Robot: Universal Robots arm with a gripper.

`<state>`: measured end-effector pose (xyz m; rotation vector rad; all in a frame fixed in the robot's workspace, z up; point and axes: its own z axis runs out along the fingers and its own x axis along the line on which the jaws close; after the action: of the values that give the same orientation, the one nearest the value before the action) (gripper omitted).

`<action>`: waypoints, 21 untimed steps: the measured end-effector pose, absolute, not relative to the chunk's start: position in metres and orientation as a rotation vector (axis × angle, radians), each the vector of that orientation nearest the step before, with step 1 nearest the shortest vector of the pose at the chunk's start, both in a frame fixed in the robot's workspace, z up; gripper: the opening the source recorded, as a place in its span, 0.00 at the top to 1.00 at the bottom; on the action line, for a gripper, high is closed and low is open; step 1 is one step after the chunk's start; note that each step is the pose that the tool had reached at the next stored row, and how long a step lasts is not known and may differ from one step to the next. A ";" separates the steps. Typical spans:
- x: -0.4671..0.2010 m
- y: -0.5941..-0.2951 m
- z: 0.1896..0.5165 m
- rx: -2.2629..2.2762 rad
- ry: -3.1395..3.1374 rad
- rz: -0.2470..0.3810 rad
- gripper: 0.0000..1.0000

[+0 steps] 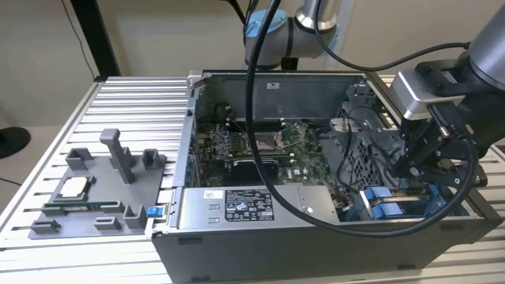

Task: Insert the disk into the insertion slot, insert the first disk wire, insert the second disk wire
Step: 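Insert the second disk wire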

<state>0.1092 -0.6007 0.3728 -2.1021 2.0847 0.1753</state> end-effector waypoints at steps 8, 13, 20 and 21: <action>0.109 -0.601 0.373 -2.106 2.091 0.187 1.00; 0.109 -0.601 0.373 -2.108 2.094 0.194 1.00; 0.111 -0.601 0.372 -2.109 2.096 0.197 1.00; 0.112 -0.601 0.372 -2.109 2.096 0.197 1.00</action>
<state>0.1117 -0.6007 0.3724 -2.1088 2.0957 0.1969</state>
